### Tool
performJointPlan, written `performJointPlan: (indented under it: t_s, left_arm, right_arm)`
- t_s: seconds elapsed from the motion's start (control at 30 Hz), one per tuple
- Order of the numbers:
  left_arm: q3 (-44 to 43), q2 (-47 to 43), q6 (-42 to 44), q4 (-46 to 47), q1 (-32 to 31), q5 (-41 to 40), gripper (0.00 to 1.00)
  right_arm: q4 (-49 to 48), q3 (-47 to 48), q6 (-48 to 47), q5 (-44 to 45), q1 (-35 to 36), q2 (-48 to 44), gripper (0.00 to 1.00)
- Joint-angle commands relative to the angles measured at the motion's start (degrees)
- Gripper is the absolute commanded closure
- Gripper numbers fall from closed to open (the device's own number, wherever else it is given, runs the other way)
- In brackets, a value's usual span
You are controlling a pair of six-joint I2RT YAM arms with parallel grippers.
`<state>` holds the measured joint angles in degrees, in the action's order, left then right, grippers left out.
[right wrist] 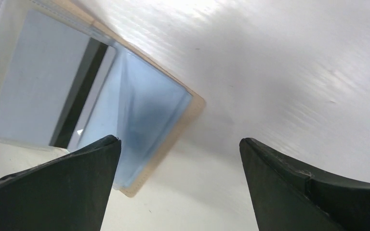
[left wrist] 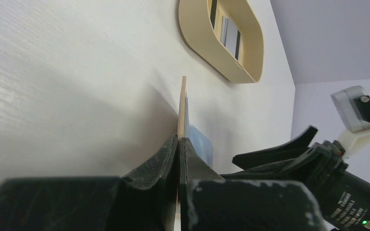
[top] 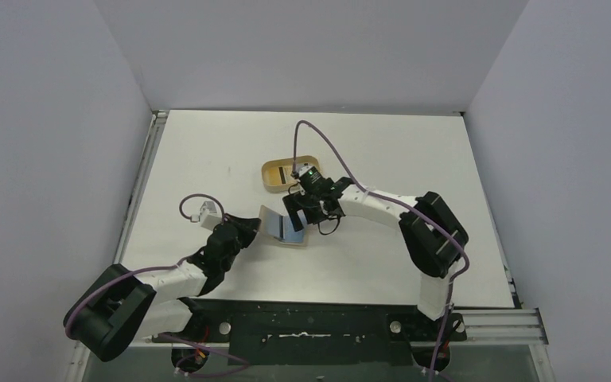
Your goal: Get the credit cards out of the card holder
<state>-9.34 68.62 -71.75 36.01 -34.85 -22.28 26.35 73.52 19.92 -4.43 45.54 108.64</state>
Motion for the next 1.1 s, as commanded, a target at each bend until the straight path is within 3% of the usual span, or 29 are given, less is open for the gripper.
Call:
performJointPlan:
  t_s: [0.0, 0.17, 0.37, 0.47, 0.77, 1.07]
  left_arm:
    - [-0.3, -0.9, -0.1, 0.9, -0.1, -2.3, 1.0]
    - [-0.7, -0.3, -0.3, -1.0, -1.0, -3.6, 1.0]
    - [-1.2, 1.5, -0.6, -5.0, -2.0, -5.9, 1.0]
    - [-0.7, 3.7, -2.1, -5.9, -2.0, -6.6, 1.0]
    - [-0.9, 8.9, -6.0, -9.3, -1.9, -7.1, 1.0]
    - [-0.7, 8.9, -8.5, -15.8, -1.9, -8.5, 1.0]
  right_arm:
    - [0.8, -1.7, 0.5, 1.4, -4.0, -8.4, 0.0]
    - [-15.1, -8.4, 9.2, -13.6, -7.5, -13.2, 0.0]
    - [-38.0, -11.6, 23.0, -28.3, -7.0, -8.6, 0.0]
    - [-46.2, -12.0, 29.1, -30.8, -6.0, -5.8, 0.0]
    - [-35.6, -5.9, 27.5, -29.8, -2.2, 0.8, 0.0]
    - [-19.7, -6.0, 20.5, -21.5, -1.8, -2.3, 0.0]
